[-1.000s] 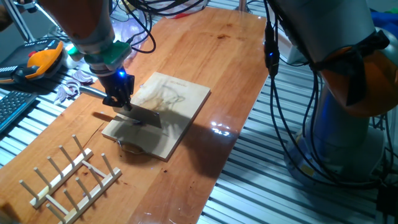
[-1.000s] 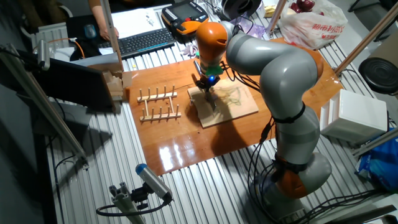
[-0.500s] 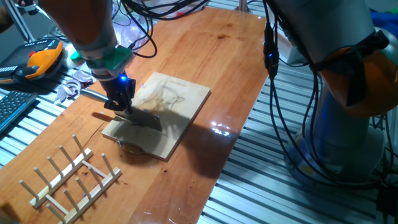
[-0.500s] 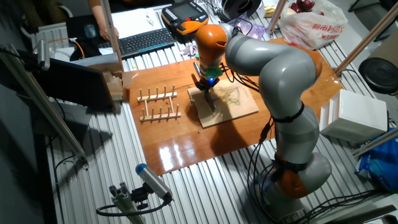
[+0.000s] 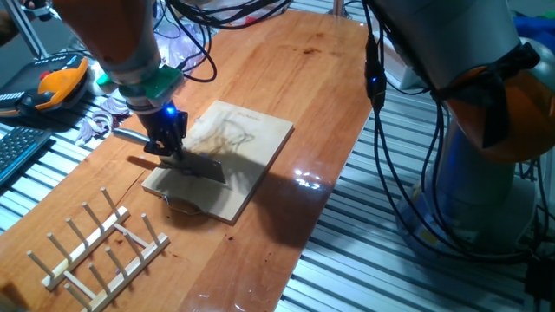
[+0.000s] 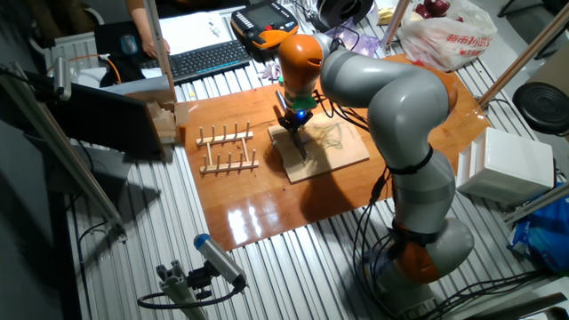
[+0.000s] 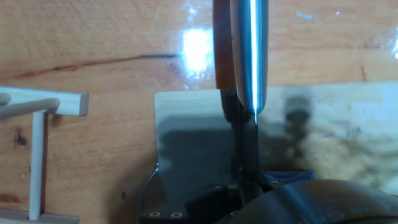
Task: Chop the onions
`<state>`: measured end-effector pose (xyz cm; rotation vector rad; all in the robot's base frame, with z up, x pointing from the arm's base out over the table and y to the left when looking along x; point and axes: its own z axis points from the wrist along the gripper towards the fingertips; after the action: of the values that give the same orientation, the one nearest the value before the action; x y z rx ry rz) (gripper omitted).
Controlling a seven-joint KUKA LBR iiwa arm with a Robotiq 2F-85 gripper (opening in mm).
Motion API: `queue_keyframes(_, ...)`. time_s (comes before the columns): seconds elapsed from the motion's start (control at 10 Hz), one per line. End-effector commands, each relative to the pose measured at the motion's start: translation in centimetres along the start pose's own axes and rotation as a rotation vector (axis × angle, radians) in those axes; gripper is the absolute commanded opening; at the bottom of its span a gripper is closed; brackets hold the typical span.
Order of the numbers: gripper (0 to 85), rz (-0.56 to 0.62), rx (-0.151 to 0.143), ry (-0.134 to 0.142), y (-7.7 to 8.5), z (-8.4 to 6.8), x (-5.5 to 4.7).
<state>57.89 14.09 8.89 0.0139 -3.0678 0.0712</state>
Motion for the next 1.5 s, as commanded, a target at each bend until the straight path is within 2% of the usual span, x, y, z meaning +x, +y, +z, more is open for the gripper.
queue_keyframes(0.0,0.0,0.001,-0.001,-0.004,0.0,-0.2,-0.1)
queue_keyframes(0.3,0.0,0.009,-0.013,0.005,0.5,-0.6,0.0)
queue_keyframes(0.5,0.0,0.013,0.001,0.005,0.4,-1.2,0.2)
queue_keyframes(0.9,0.0,0.002,0.011,0.024,-0.6,-2.8,0.1)
queue_keyframes(1.4,0.0,-0.006,0.001,0.02,-1.0,-2.3,-0.2)
